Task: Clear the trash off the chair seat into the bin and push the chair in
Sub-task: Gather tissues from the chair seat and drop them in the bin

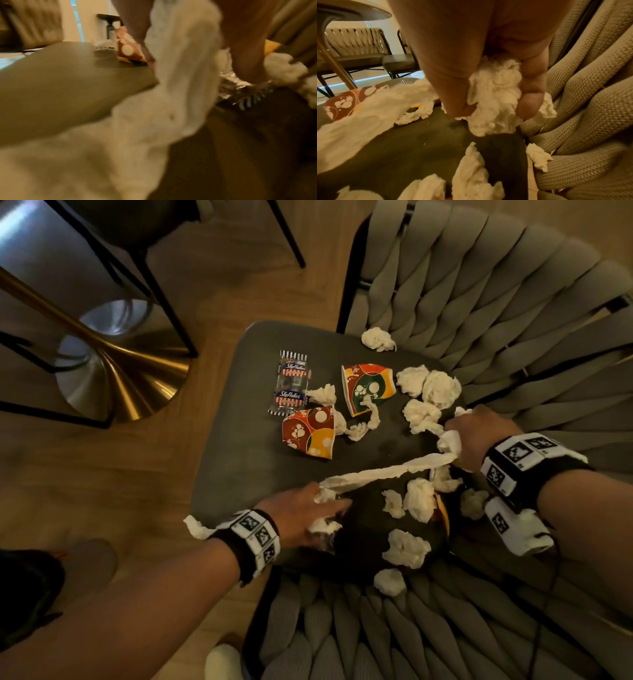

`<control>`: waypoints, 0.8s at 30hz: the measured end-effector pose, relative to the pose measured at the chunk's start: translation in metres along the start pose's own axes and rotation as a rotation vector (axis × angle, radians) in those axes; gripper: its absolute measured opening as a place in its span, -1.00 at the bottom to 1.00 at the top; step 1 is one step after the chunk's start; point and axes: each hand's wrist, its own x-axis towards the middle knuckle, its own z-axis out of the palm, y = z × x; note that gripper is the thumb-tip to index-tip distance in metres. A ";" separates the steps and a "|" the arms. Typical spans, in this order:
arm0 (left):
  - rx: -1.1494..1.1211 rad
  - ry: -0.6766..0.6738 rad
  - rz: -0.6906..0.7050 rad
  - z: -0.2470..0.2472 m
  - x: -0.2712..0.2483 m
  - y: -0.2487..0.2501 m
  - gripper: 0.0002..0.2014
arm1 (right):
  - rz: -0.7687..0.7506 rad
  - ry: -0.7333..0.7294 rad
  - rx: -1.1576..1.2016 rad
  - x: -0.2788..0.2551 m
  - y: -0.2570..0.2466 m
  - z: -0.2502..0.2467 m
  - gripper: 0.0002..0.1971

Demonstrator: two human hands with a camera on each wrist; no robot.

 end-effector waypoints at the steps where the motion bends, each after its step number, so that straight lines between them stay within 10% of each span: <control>1: 0.022 -0.071 -0.013 0.002 0.008 0.004 -0.05 | -0.004 0.004 -0.003 0.000 0.000 0.000 -0.65; 4: 0.118 -0.144 -0.071 0.007 0.020 0.014 -0.02 | -0.025 0.008 -0.024 0.002 -0.002 0.001 -0.62; 8: 0.088 -0.056 -0.070 0.007 0.017 0.014 -0.56 | -0.072 0.003 -0.018 -0.002 -0.006 0.002 -0.58; 12: -0.052 0.012 -0.035 -0.019 -0.009 0.009 -0.48 | -0.143 0.035 0.036 -0.027 -0.014 -0.008 -0.65; 24: -0.438 0.714 -0.171 -0.065 -0.276 -0.032 -0.41 | -0.500 0.106 0.116 -0.194 -0.138 -0.102 -0.38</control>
